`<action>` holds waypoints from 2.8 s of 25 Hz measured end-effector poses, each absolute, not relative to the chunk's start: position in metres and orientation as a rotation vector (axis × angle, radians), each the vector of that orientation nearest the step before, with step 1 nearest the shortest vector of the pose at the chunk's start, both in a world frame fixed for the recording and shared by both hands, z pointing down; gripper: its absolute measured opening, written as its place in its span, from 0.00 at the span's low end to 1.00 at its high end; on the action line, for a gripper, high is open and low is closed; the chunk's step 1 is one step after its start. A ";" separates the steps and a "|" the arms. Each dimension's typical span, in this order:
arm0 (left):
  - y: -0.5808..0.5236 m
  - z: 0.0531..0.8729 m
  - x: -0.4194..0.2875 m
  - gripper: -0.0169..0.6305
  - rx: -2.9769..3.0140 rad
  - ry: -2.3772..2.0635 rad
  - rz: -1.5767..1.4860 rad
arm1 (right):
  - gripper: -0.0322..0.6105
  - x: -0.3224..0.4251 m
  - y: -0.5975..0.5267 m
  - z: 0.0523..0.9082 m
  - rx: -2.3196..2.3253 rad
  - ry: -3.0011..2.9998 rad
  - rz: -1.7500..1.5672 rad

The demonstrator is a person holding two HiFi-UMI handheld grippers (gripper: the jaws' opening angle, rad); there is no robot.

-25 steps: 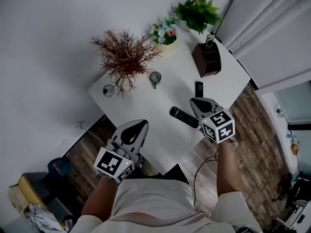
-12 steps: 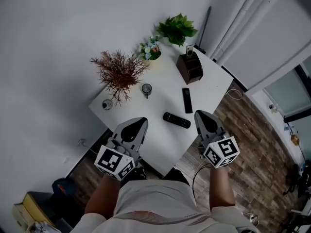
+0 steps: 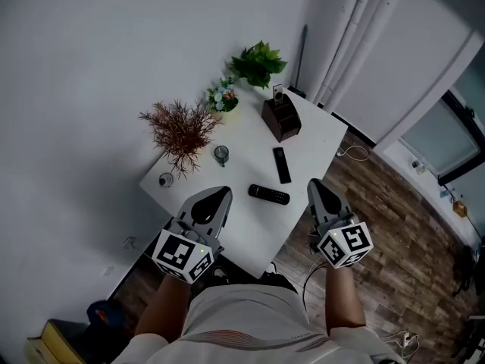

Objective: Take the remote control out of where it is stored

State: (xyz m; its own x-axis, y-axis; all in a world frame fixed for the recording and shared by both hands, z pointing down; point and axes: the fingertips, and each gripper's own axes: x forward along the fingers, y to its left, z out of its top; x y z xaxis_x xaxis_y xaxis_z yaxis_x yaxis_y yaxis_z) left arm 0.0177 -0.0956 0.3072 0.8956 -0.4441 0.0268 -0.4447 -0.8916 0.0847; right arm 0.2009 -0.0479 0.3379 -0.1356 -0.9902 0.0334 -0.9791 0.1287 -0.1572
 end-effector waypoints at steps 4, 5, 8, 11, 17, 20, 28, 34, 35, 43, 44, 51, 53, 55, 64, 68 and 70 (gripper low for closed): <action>-0.091 0.303 0.017 0.04 2.974 -0.696 -0.018 | 0.07 0.199 -0.044 0.336 -2.022 2.294 -0.215; -0.090 0.302 0.017 0.04 2.976 -0.694 -0.021 | 0.07 0.199 -0.044 0.337 -2.023 2.295 -0.219; -0.087 0.300 0.018 0.04 2.980 -0.693 -0.022 | 0.07 0.199 -0.043 0.338 -2.025 2.298 -0.227; -0.087 0.301 0.018 0.04 2.985 -0.704 -0.014 | 0.07 0.199 -0.044 0.337 -2.028 2.302 -0.227; -0.087 0.307 0.017 0.04 2.961 -0.722 0.003 | 0.07 0.210 -0.056 0.342 -2.074 2.315 -0.203; -0.088 0.313 0.016 0.04 2.924 -0.736 0.002 | 0.07 0.223 -0.076 0.345 -2.125 2.331 -0.179; -0.106 0.349 0.006 0.04 2.817 -0.922 0.055 | 0.17 0.282 -0.183 0.365 -2.302 2.354 -0.151; -0.115 0.368 -0.004 0.04 2.741 -1.070 0.075 | 0.25 0.322 -0.276 0.396 -2.343 2.360 -0.248; -0.118 0.371 -0.004 0.04 2.727 -1.095 0.074 | 0.26 0.328 -0.292 0.399 -2.356 2.359 -0.252; -0.134 0.391 0.019 0.04 2.698 -1.154 0.114 | 0.35 0.346 -0.396 0.444 -2.361 2.416 -0.370; -0.134 0.395 0.020 0.04 2.688 -1.158 0.123 | 0.36 0.346 -0.406 0.451 -2.371 2.440 -0.372; -0.141 0.419 0.011 0.04 2.624 -1.205 0.191 | 0.37 0.347 -0.450 0.497 -2.408 2.541 -0.421; -0.143 0.422 0.009 0.04 2.614 -1.213 0.199 | 0.37 0.346 -0.455 0.503 -2.410 2.548 -0.438; -0.145 0.424 0.010 0.04 2.608 -1.215 0.201 | 0.37 0.346 -0.457 0.508 -2.417 2.532 -0.469; -0.152 0.419 0.006 0.04 2.613 -1.225 0.197 | 0.37 0.352 -0.464 0.518 -2.445 2.492 -0.553; -0.148 0.419 0.003 0.04 2.612 -1.229 0.204 | 0.36 0.350 -0.466 0.518 -2.439 2.498 -0.557; -0.147 0.419 0.001 0.04 2.610 -1.228 0.207 | 0.36 0.350 -0.465 0.514 -2.429 2.494 -0.518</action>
